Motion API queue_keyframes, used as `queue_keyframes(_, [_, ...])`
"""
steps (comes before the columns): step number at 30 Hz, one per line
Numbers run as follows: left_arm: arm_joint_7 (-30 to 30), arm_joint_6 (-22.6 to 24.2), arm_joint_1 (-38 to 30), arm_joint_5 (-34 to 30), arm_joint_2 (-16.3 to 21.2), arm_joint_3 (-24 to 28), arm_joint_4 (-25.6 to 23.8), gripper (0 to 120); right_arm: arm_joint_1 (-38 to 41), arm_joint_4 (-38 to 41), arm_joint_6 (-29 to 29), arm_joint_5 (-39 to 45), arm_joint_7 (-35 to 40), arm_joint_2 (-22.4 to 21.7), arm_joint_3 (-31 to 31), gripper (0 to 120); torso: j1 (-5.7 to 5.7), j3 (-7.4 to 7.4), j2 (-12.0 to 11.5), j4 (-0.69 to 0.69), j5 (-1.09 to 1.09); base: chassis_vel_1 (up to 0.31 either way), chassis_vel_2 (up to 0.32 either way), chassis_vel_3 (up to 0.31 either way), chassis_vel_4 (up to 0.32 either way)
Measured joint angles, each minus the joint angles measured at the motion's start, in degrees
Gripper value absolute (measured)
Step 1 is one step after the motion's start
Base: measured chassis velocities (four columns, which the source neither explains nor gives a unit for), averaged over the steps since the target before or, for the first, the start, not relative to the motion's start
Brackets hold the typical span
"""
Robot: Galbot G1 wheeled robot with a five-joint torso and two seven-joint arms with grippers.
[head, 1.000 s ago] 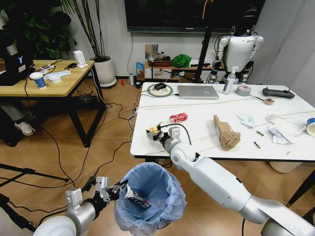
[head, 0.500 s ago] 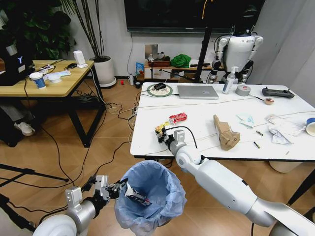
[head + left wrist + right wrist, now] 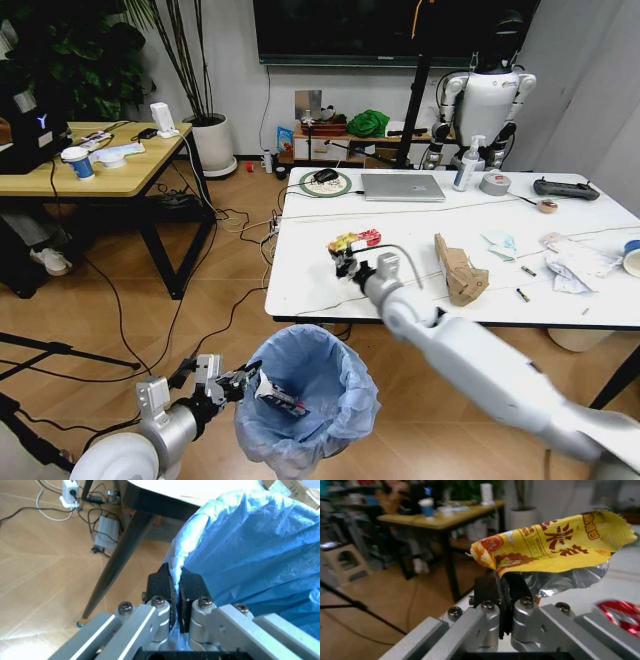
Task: Pick up the trash bin and place the trash from the table into it.
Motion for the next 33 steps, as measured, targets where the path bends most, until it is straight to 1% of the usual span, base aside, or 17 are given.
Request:
queue_keyframes(1, [0.0,0.0,0.0,0.0,0.0,0.0,0.0,0,0.0,0.0,0.0,0.0,0.0,0.0,0.0,0,0.0,0.0,0.0,0.0,0.0,0.0,0.0,0.0,0.0])
queue_keyframes(4, [0.0,0.0,-0.5,0.0,-0.3,0.2,-0.2,0,-1.1,7.3,2.7,-1.5,-8.9,-5.3,-1.0,0,-0.01,-0.01,0.0,0.01,-0.01,0.0,0.0,0.0,0.0])
queue_keyframes(5, [0.0,0.0,-0.5,0.0,-0.3,0.2,-0.2,0,-1.2,8.1,3.0,-1.8,-10.1,-6.1,-1.2,0,0.0,-0.01,0.0,0.01,-0.02,0.0,0.0,0.0,0.0])
queue_keyframes(7, [0.0,0.0,-0.6,0.0,-0.6,0.2,-0.3,0,-1.6,12.8,4.2,-4.1,-15.5,-9.8,-2.9,0,0.0,-0.01,0.0,0.0,-0.01,0.0,0.0,0.0,0.0])
queue_keyframes(8, [0.0,0.0,-0.6,0.0,-0.6,0.2,-0.3,0,-1.6,12.8,4.2,-4.1,-15.5,-9.8,-2.9,0,0.0,-0.01,0.0,0.0,-0.01,0.0,0.0,0.0,0.0])
queue_keyframes(10, [0.0,0.0,-0.5,0.0,-0.9,0.1,-0.5,0,-1.1,16.0,4.4,-8.1,-19.9,-12.4,-4.4,0,-0.01,-0.01,0.0,0.0,0.0,0.0,0.0,0.0,0.0])
queue_keyframes(13, [0.0,0.1,-0.4,0.1,-1.1,-0.2,-0.8,0,0.1,17.6,4.2,-12.5,-25.2,-14.3,-5.0,0,-0.01,-0.01,0.0,0.02,-0.01,0.0,0.0,0.0,0.0])
queue_keyframes(14, [0.0,0.1,-0.3,0.1,-1.1,-0.3,-0.9,0,1.0,17.9,4.0,-15.3,-29.3,-15.8,-5.1,0,0.0,0.0,0.0,0.02,-0.01,0.0,0.0,0.0,0.0])
queue_keyframes(15, [0.0,0.1,-0.3,0.1,-1.1,-0.3,-0.9,0,1.0,17.9,4.0,-15.3,-29.3,-15.8,-5.1,0,0.0,0.0,0.0,0.02,-0.01,0.0,0.0,0.0,0.0])
queue_keyframes(17, [0.0,0.1,-0.1,0.2,-1.2,-0.4,-0.9,0,1.9,18.1,4.1,-19.1,-36.1,-17.8,-4.8,0,0.0,0.0,0.0,0.02,-0.01,0.0,0.0,0.0,0.0])
queue_keyframes(19, [0.0,0.1,-0.1,0.2,-1.2,-0.4,-0.9,0,2.3,18.2,4.0,-21.1,-40.0,-18.7,-4.1,0,0.0,0.0,0.0,0.01,-0.01,0.0,0.0,0.0,0.0])
queue_keyframes(20, [0.0,0.2,-0.2,0.3,-1.4,-0.4,-0.9,0,3.0,18.5,3.7,-24.2,-45.6,-19.7,-2.9,0,0.0,0.0,0.0,0.01,-0.01,0.0,0.0,0.0,0.0])
queue_keyframes(21, [0.0,0.2,-0.2,0.3,-1.5,-0.4,-0.9,0,3.2,18.8,3.4,-25.7,-48.0,-20.0,-2.1,0,0.0,0.0,0.0,0.01,-0.01,0.0,0.0,0.0,0.0])
queue_keyframes(24, [-0.1,0.2,-0.3,0.4,-1.7,-0.2,-0.9,0,3.3,19.5,3.1,-28.1,-50.7,-20.6,-0.8,0,0.0,0.0,0.0,0.01,-0.01,0.0,0.0,0.0,0.0])
queue_keyframes(27, [-0.2,0.3,-0.5,0.4,-2.0,0.0,-0.8,0,2.8,19.6,3.2,-29.3,-50.8,-20.9,0.2,1,0.0,0.0,0.0,0.01,-0.02,0.0,0.0,0.0,0.0])
queue_keyframes(29, [-0.2,0.3,-0.5,0.4,-2.0,0.1,-0.8,0,2.5,19.6,3.3,-29.6,-50.6,-20.9,0.3,4,0.0,0.0,0.0,0.01,-0.01,0.0,0.0,0.0,0.0])
queue_keyframes(33, [-0.2,0.3,-0.5,0.4,-2.1,0.1,-0.7,0,1.5,18.9,3.6,-29.9,-49.2,-20.4,0.4,16,0.0,0.0,0.0,0.01,-0.01,0.0,0.0,0.0,0.0])
